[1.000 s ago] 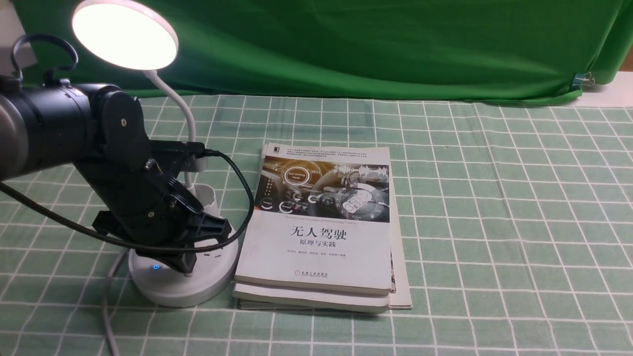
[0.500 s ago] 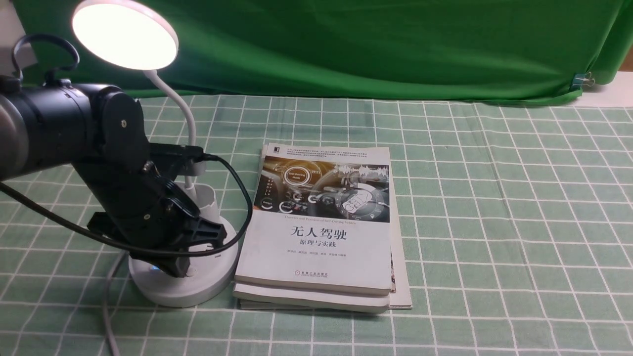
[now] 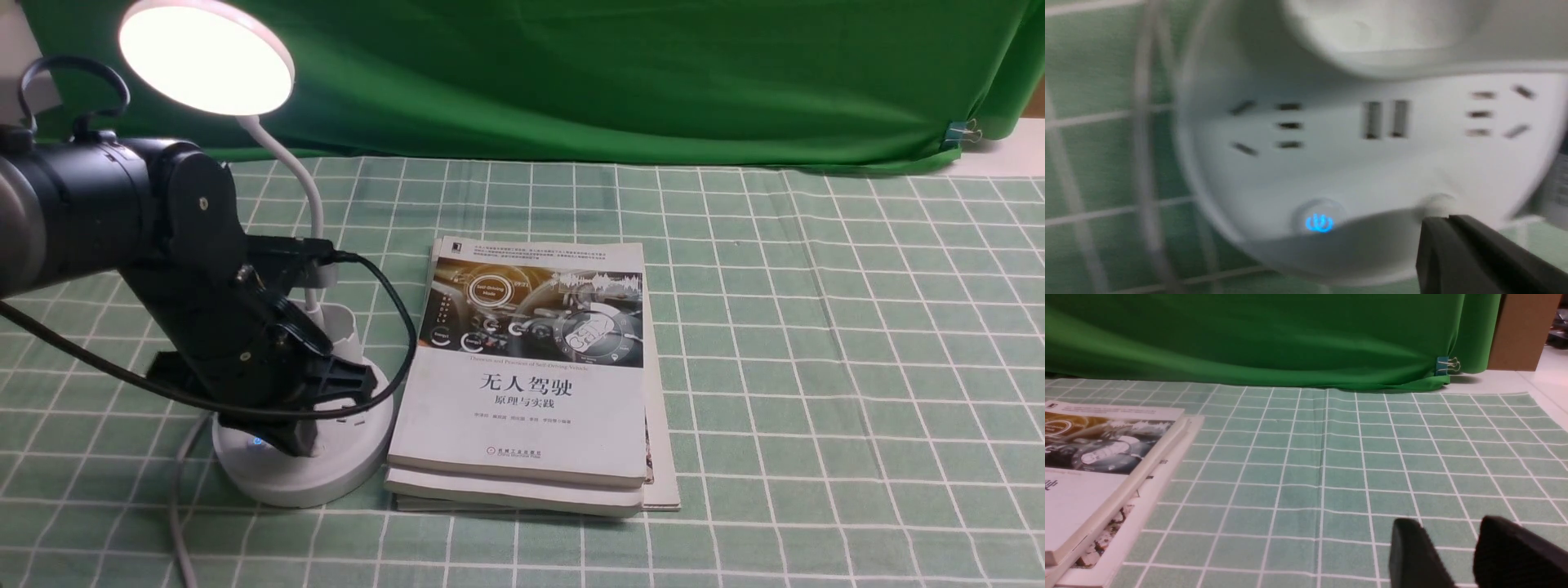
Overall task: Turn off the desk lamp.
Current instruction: Use the left arm to press the button switch on the lamp holder
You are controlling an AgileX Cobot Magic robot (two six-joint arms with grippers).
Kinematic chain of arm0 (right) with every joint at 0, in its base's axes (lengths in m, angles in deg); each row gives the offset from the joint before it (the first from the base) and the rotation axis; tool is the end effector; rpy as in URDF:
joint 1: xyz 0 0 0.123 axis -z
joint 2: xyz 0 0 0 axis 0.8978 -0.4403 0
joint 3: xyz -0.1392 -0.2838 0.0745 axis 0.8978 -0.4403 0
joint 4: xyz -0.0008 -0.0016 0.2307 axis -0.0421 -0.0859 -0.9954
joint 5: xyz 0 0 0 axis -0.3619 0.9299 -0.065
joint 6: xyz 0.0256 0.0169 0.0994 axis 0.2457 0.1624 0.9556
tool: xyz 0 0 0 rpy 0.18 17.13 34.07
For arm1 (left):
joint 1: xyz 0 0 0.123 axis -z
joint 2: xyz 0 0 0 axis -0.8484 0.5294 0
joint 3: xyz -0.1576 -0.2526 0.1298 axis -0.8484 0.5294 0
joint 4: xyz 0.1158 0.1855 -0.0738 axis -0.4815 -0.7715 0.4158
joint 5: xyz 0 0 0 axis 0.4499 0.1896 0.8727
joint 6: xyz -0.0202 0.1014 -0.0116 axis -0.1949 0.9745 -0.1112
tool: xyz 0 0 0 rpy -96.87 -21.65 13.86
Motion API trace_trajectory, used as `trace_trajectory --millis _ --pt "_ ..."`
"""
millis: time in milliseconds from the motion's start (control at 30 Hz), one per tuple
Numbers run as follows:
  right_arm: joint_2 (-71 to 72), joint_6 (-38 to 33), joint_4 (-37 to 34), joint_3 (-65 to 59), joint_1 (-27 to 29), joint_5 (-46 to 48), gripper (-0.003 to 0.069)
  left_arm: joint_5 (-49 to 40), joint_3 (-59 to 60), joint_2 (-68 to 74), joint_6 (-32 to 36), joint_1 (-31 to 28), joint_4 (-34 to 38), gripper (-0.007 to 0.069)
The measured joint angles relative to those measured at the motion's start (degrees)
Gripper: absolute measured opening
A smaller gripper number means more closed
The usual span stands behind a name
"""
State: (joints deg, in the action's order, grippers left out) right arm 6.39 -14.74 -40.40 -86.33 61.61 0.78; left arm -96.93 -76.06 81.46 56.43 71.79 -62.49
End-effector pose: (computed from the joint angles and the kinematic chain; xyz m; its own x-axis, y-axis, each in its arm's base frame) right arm 0.0072 -0.0007 0.1878 -0.1522 -0.0705 -0.9858 -0.0401 0.9971 -0.0651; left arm 0.2980 -0.0893 0.2410 -0.9637 0.2196 -0.1518 0.2424 0.9581 -0.1528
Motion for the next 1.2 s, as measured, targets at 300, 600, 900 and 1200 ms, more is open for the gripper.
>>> trace_trajectory --millis 300,600,900,1200 --pt "0.0 0.0 0.0 0.0 0.0 0.0 0.0242 0.3 0.0 0.0 0.4 0.0 -0.8 0.0" --pt "0.0 0.0 0.0 0.0 0.0 0.0 0.0242 1.2 0.0 0.0 -0.1 0.0 -0.8 0.0" --pt "0.0 0.0 0.0 0.0 0.0 0.0 0.0242 1.3 0.0 0.2 -0.2 0.0 -0.7 0.0" --pt "0.0 0.0 0.0 0.0 0.0 0.0 0.0242 0.7 -1.0 3.6 -0.2 0.0 -0.8 0.0"
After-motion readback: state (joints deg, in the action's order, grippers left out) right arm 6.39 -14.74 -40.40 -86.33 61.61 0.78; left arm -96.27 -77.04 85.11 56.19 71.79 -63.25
